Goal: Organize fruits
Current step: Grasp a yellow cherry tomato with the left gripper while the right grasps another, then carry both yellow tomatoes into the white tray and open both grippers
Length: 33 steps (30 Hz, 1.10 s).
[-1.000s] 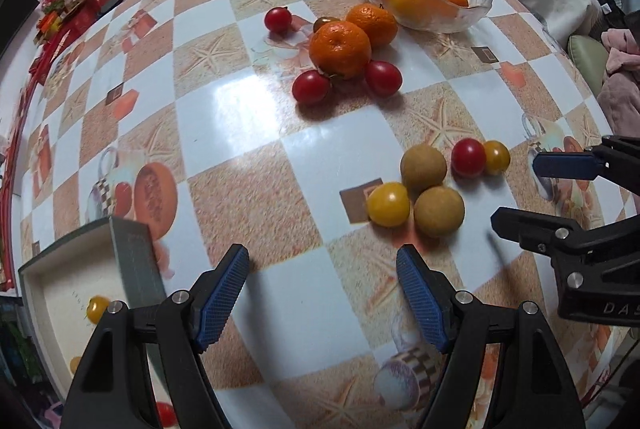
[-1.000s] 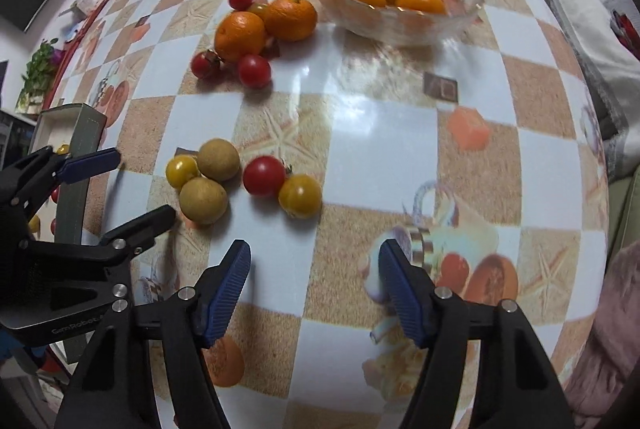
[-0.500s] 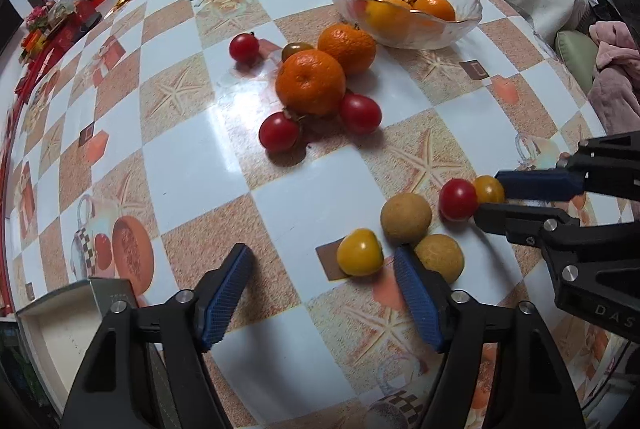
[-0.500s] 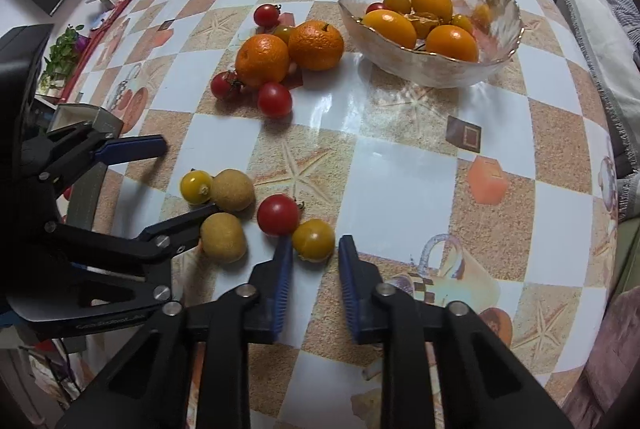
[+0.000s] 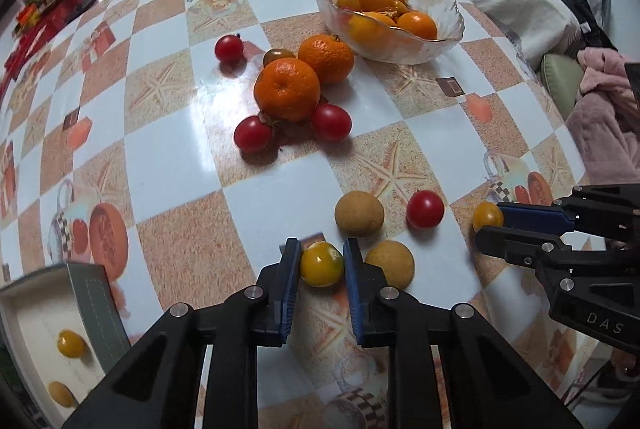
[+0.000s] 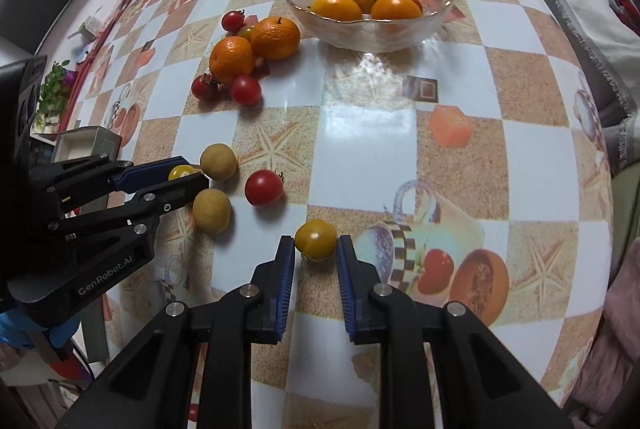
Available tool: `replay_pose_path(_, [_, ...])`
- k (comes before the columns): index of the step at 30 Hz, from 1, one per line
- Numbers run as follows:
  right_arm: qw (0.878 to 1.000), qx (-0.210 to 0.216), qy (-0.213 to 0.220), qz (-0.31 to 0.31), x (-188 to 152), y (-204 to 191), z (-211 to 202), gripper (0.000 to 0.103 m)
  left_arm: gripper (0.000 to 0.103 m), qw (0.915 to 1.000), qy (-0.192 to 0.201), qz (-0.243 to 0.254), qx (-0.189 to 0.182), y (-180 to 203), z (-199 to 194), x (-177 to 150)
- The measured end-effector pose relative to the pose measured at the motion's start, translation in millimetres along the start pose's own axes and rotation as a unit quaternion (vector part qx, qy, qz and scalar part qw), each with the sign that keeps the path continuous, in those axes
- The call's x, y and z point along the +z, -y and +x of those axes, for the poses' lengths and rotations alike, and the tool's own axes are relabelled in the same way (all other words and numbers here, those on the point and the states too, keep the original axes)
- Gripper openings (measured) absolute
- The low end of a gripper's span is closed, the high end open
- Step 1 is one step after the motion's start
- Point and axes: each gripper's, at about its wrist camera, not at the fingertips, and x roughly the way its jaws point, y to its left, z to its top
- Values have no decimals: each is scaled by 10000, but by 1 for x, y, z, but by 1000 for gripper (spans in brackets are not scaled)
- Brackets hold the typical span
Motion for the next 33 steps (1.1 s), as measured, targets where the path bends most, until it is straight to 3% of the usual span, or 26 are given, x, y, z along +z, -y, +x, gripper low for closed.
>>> replay_pose_path(13, [9994,114,-88,324,-31,-14,-14,23,23,9989,21,-474,-36,-7,-40,-51])
replay_pose_path(33, [9999,40,-161,-42,-50,-74,-33,23,23,9935,307,-1093,57,-48,-103,-105])
